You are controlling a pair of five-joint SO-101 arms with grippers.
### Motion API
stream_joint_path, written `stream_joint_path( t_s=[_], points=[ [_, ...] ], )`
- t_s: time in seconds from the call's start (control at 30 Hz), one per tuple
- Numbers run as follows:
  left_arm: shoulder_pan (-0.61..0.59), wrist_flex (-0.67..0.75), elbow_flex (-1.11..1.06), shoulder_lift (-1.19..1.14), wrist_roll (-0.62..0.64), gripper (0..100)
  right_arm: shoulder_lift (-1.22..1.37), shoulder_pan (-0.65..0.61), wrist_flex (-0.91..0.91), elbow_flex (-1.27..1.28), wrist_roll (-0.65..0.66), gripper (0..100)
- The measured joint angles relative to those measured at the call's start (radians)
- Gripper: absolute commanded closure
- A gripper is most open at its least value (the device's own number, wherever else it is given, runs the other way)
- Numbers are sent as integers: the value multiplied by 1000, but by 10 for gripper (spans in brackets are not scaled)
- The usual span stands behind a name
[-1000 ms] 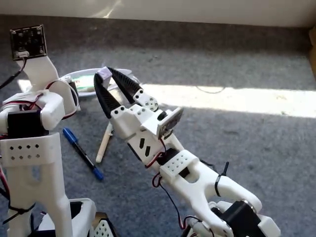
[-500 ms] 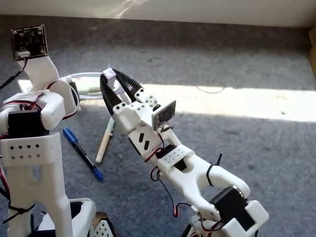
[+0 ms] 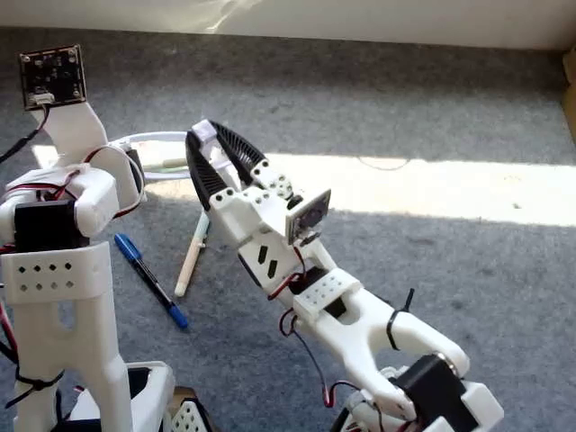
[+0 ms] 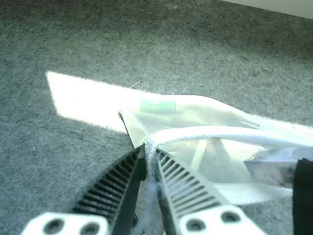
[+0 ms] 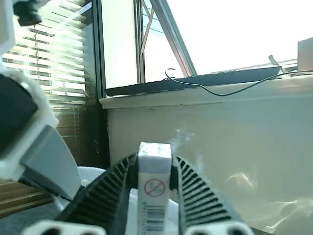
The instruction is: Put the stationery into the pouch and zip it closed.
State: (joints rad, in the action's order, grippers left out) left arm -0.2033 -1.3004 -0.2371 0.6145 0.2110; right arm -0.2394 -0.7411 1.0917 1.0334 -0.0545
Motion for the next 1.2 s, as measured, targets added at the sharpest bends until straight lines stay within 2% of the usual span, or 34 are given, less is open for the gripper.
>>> stream_joint_path(
  t_s=[0.23, 0.8, 1.03, 1.2],
  points=[
    [-2, 0, 0, 0, 0, 983, -120, 0, -152, 48, 0, 878],
    [-6, 0, 0, 0, 0, 983, -143, 0, -155, 92, 0, 878],
    [-130, 0, 0, -2, 0, 986, -143, 44, -164, 92, 0, 878],
    [-218, 6, 0, -2, 20, 985, -143, 48, -333, 92, -5, 878]
  ],
)
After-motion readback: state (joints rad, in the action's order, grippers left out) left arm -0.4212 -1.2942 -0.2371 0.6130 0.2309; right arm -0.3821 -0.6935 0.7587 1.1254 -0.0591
